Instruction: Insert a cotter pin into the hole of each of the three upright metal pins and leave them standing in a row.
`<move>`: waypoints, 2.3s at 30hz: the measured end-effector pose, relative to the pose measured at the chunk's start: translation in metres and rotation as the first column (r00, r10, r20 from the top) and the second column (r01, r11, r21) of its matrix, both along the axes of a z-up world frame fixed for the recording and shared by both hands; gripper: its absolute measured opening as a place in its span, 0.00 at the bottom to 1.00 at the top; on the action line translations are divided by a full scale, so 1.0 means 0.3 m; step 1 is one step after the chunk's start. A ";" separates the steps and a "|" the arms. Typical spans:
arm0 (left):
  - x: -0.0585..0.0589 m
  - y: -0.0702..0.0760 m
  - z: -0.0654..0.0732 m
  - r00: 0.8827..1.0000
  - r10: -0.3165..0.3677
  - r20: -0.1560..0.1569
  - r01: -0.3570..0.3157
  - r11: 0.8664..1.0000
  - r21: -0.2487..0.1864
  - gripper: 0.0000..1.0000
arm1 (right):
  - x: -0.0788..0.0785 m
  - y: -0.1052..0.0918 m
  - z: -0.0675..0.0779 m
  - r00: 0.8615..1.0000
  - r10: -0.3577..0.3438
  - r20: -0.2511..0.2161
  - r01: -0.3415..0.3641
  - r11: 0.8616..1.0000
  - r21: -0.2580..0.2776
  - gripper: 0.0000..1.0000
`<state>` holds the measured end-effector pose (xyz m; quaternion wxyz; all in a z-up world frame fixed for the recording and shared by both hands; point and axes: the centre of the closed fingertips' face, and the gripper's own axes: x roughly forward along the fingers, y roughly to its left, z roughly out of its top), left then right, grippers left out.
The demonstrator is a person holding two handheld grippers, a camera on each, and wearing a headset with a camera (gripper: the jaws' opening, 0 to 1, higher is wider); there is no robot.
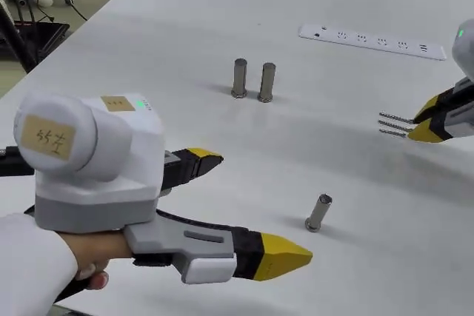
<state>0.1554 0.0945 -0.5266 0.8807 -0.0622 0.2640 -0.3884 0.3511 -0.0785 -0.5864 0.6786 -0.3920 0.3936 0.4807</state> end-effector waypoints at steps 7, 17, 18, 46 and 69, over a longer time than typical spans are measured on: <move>-0.006 -0.009 0.001 1.000 0.015 -0.005 -0.015 1.000 -0.013 0.92 | 0.024 0.007 -0.035 1.000 0.027 -0.004 -0.027 0.999 -0.038 0.07; -0.012 0.000 0.001 0.999 0.033 -0.013 -0.034 0.999 -0.017 0.91 | 0.056 0.013 -0.077 0.999 0.050 -0.012 -0.051 0.996 -0.074 0.02; -0.013 0.000 0.000 0.999 0.034 -0.014 -0.035 0.999 -0.019 0.91 | 0.061 0.015 -0.082 0.999 0.050 -0.011 -0.051 0.996 -0.076 0.02; -0.029 0.003 0.007 0.999 0.030 -0.024 -0.031 0.999 -0.031 0.88 | 0.042 0.023 -0.094 0.995 0.100 -0.011 -0.101 0.984 -0.149 0.00; -0.036 0.013 0.040 0.999 0.034 -0.008 -0.035 0.998 -0.045 0.84 | 0.019 0.069 0.091 0.994 0.034 0.100 -0.035 0.999 0.014 0.00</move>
